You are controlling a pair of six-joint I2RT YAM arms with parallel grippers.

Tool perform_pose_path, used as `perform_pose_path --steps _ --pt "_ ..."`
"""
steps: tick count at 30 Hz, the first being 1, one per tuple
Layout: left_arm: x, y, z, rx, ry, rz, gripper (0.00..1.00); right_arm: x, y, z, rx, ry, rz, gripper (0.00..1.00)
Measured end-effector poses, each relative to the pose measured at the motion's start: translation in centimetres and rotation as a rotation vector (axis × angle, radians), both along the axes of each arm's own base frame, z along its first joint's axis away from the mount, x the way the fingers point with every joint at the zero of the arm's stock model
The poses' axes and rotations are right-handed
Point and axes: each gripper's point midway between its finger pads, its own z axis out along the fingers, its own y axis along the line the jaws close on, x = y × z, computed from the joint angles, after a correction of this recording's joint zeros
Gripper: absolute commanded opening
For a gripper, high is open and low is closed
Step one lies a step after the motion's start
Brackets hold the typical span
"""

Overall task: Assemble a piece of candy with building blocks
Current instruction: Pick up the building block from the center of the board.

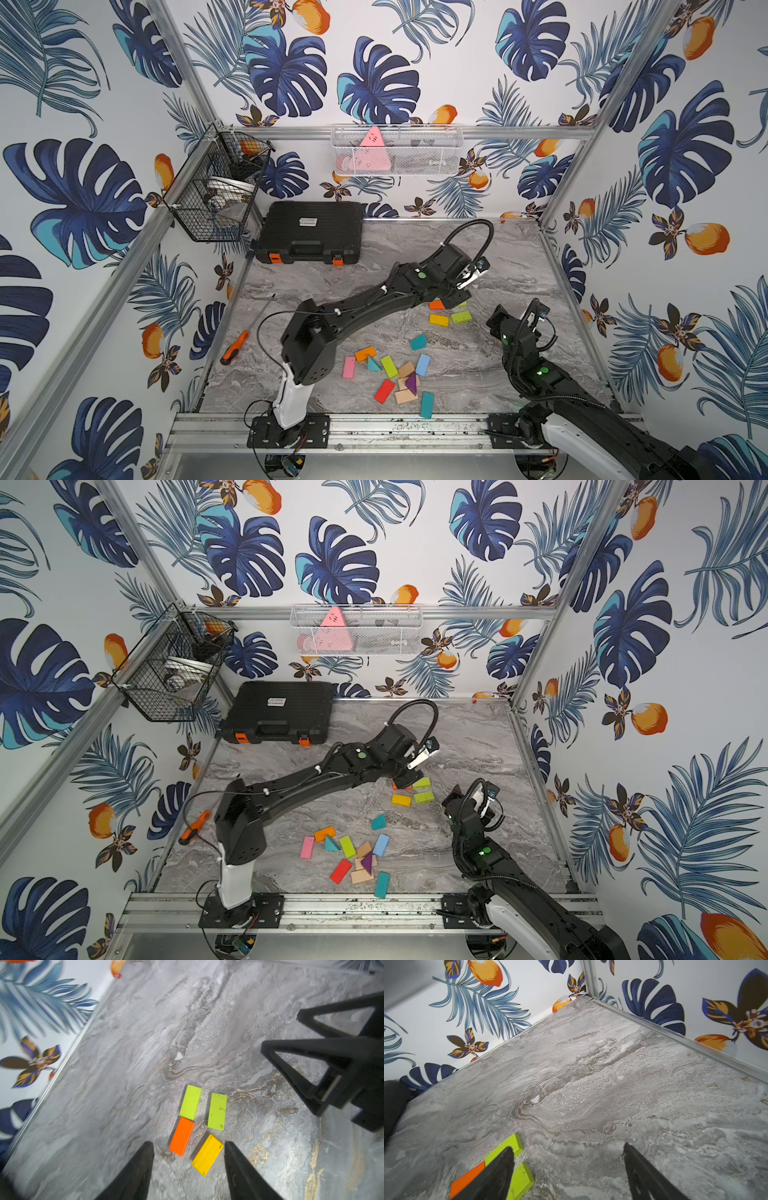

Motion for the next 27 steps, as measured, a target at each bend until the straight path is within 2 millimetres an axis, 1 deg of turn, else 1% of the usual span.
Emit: perform_pose_path --steps 1,3,4,6,8,10,12,13,15,17,19,21,24,27 --pt "-0.6 1.4 1.2 -0.024 -0.006 0.031 0.6 0.0 0.3 0.1 -0.003 0.002 0.018 0.85" --pt "-2.4 4.8 3.7 -0.088 -0.019 0.102 0.63 0.3 1.1 0.4 0.001 0.003 0.071 0.83" --pt "-3.2 6.2 4.6 -0.117 -0.024 0.13 0.63 0.4 1.5 0.6 0.0 0.005 0.097 0.83" --pt "-5.2 9.8 6.0 -0.186 -0.03 0.205 0.64 0.8 2.7 1.0 0.014 0.01 0.156 0.82" --pt "-7.1 12.8 6.0 -0.225 -0.019 0.261 0.64 1.2 3.9 1.5 0.018 0.034 0.222 0.81" --pt "-8.9 15.6 5.3 -0.244 0.0 0.31 0.63 1.7 5.5 3.0 0.03 0.046 0.293 0.8" --pt "-10.7 18.4 4.3 -0.249 0.018 0.363 0.64 2.4 7.3 4.7 0.041 0.061 0.374 0.78" --pt "-11.4 19.6 3.9 -0.247 0.024 0.386 0.64 2.7 8.1 5.2 0.048 0.078 0.411 0.76" --pt "-12.9 22.2 3.4 -0.256 0.025 0.439 0.66 3.1 10.2 5.6 0.073 0.145 0.496 0.73" --pt "-13.9 24.4 3.1 -0.267 0.017 0.485 0.66 3.1 12.3 5.1 0.099 0.221 0.581 0.7" --pt "-14.6 26.0 3.0 -0.282 0.003 0.525 0.66 2.2 15.1 3.8 0.125 0.326 0.679 0.7" --pt "-15.0 27.2 2.6 -0.29 -0.01 0.561 0.67 0.3 18.7 2.5 0.112 0.431 0.797 0.7" --pt "-15.1 28.4 2.6 -0.288 -0.029 0.605 0.66 -2.9 23.8 1.5 0.074 0.535 0.946 0.7" --pt "-14.8 29.1 2.9 -0.282 -0.052 0.636 0.66 -5.2 27.3 0.3 0.042 0.606 1.031 0.71"
